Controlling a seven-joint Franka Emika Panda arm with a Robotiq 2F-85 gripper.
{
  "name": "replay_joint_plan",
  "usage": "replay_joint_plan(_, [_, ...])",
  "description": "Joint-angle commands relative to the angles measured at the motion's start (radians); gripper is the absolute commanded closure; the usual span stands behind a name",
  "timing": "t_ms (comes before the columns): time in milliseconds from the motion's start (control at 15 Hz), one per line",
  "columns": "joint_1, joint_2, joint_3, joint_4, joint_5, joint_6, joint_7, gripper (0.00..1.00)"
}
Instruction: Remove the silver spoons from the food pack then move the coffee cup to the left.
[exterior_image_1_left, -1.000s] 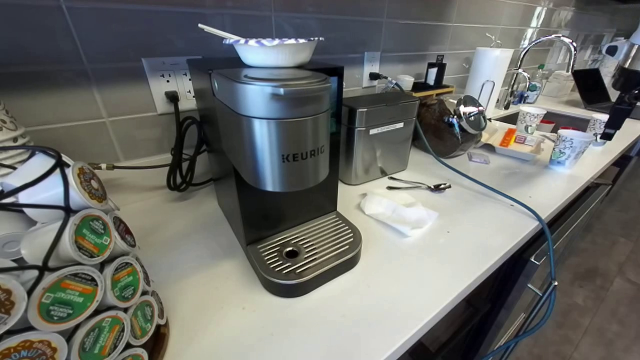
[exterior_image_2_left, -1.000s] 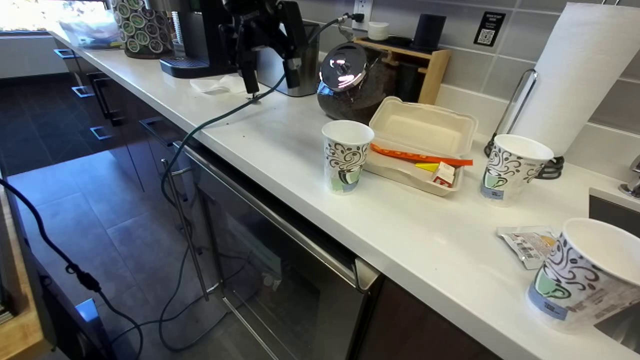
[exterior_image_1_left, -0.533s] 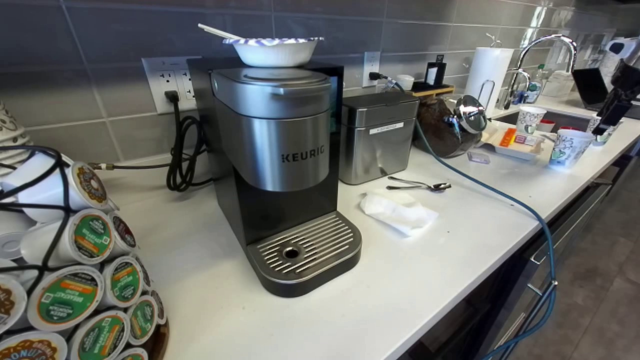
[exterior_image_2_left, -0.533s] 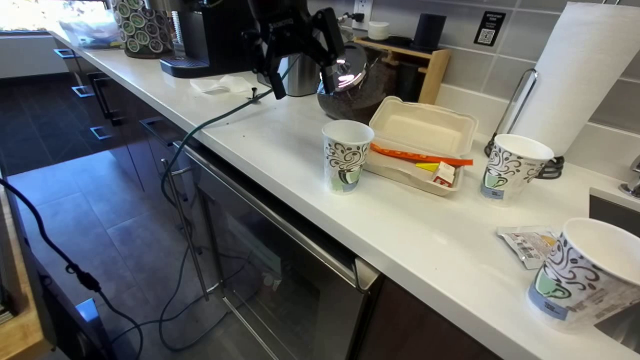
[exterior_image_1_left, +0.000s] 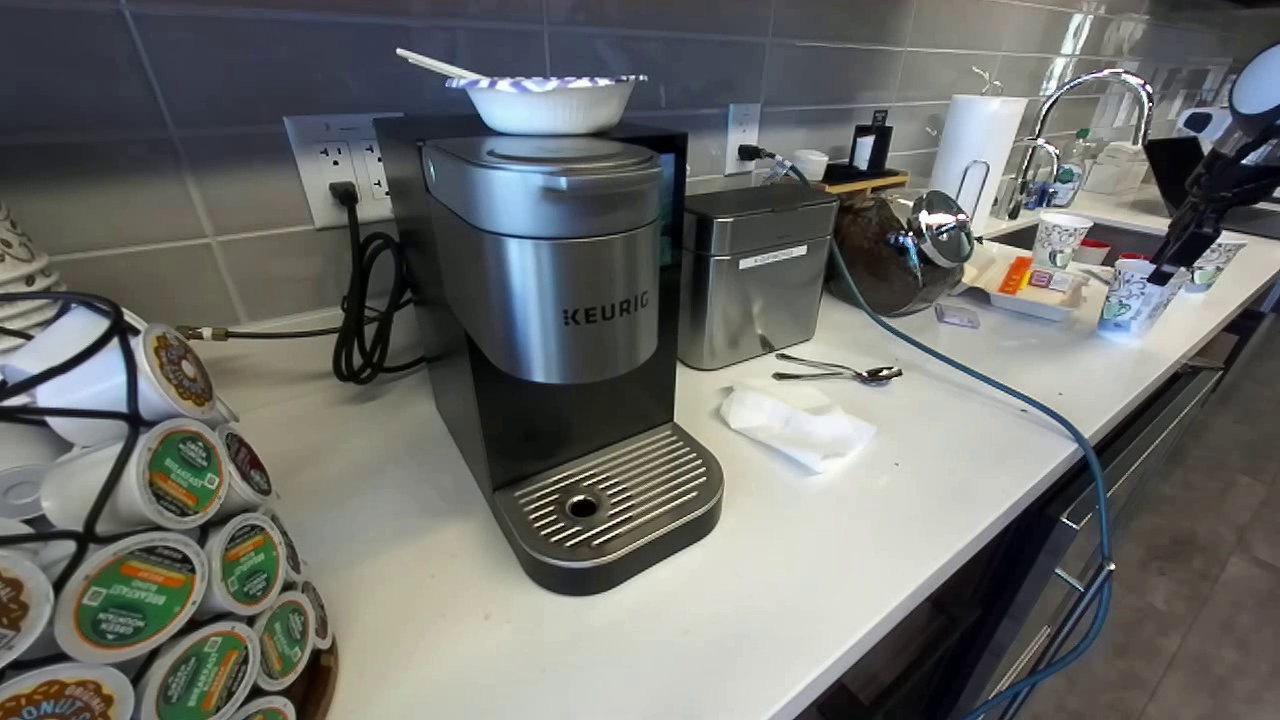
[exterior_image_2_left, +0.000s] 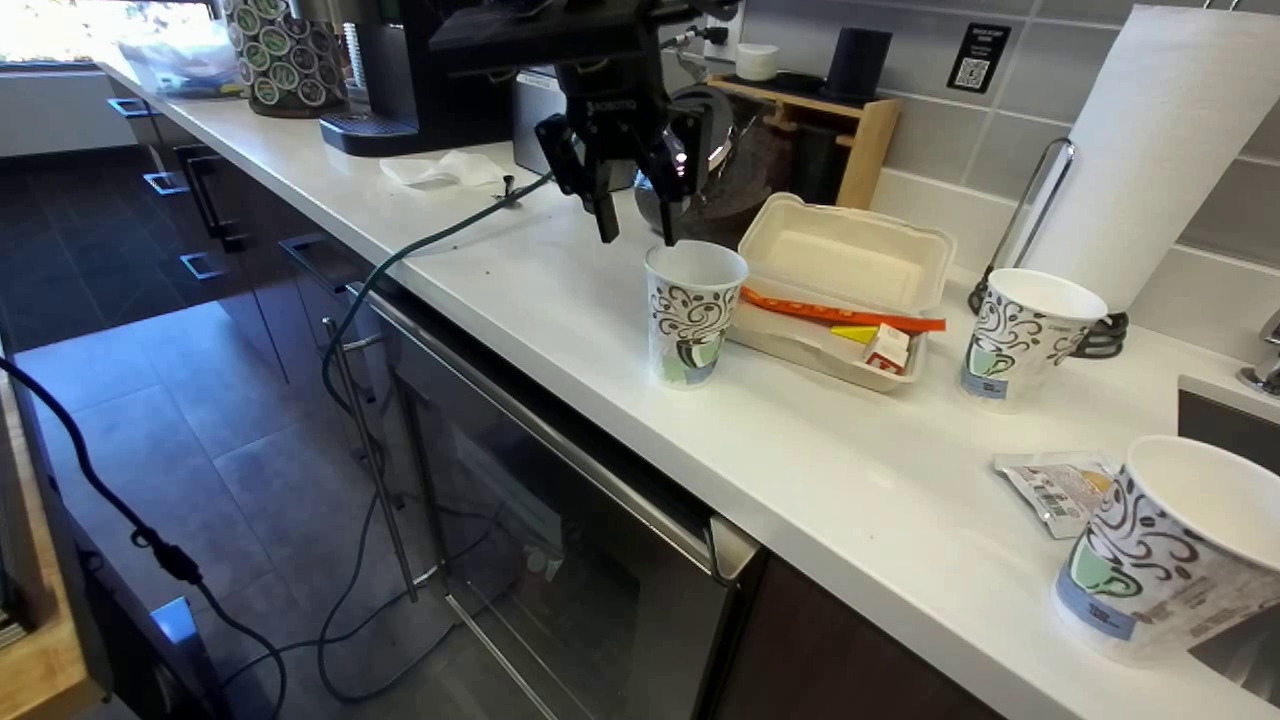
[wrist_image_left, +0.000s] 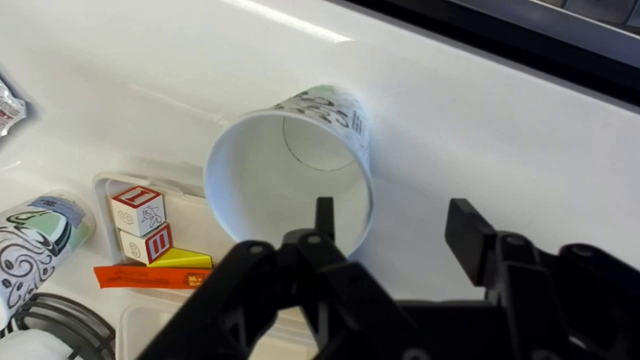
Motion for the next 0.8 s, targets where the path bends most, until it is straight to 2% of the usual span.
replay_joint_plan(0, [-0.039,0.064,0.028,0.073,0.032,-0.053,-0.028,0.59])
replay_joint_plan(67, [-0.042,0.074,0.028,0.082,0.022,-0.052,-0.018,0.62])
replay_joint_plan(200, [-0.052,0.088,0.032,0.1,0.019,-0.069,-0.011,0.63])
replay_joint_plan(267, [-0.054,0.094,0.033,0.109,0.013,-0.081,-0.008,0.88])
replay_joint_plan(400, [-0.052,0.093,0.031,0.119,0.0,-0.11,0.004,0.9])
replay_joint_plan(533, [-0.046,0.077,0.029,0.121,-0.012,-0.141,0.011,1.0])
replay_joint_plan(733, [-0.033,0.048,0.03,0.117,-0.033,-0.184,0.01,1.0])
